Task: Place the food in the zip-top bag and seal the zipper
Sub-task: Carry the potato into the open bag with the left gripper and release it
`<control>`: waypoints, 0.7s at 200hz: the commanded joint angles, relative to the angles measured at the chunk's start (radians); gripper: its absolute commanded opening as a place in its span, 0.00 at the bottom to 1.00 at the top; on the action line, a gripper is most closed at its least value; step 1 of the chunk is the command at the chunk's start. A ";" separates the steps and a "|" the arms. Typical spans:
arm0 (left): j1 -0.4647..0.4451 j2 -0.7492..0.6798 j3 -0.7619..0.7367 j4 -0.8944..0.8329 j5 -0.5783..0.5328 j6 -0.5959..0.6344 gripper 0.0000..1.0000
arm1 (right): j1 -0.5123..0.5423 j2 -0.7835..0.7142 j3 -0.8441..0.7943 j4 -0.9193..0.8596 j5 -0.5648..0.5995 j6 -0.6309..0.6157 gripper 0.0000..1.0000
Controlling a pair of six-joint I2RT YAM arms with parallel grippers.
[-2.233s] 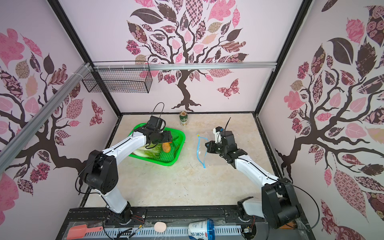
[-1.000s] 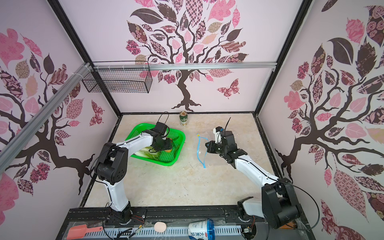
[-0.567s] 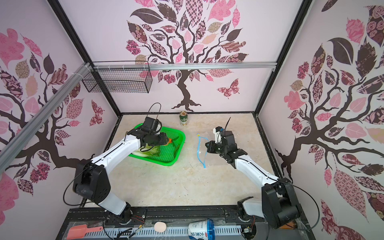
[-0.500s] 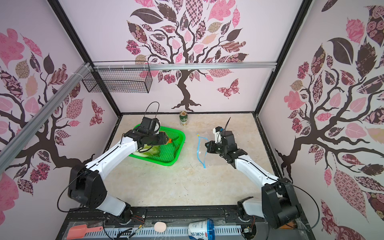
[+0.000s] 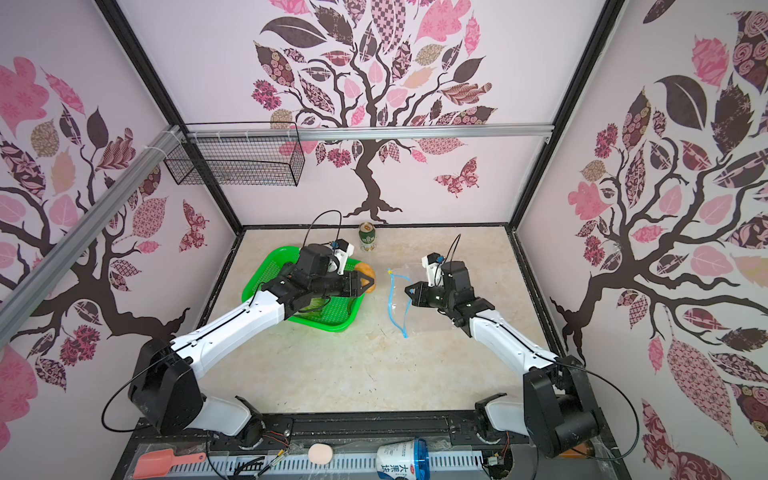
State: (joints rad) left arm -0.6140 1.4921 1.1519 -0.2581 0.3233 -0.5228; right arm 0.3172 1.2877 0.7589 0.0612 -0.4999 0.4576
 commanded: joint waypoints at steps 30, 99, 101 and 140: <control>-0.097 0.126 0.008 0.191 0.074 -0.062 0.50 | -0.007 -0.030 0.015 0.055 -0.142 0.066 0.00; -0.106 0.202 0.030 0.174 0.055 -0.072 0.48 | -0.007 -0.076 0.016 0.070 -0.170 0.093 0.00; -0.107 0.204 0.031 0.174 0.057 -0.073 0.48 | -0.007 -0.075 0.016 0.074 -0.175 0.095 0.00; -0.124 0.252 0.086 0.123 0.060 -0.057 0.49 | -0.007 -0.040 0.003 0.120 -0.239 0.118 0.00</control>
State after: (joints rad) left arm -0.7238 1.7123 1.1645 -0.1139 0.3859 -0.5919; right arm 0.3119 1.2385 0.7589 0.1322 -0.6758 0.5560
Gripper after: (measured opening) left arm 0.494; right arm 0.049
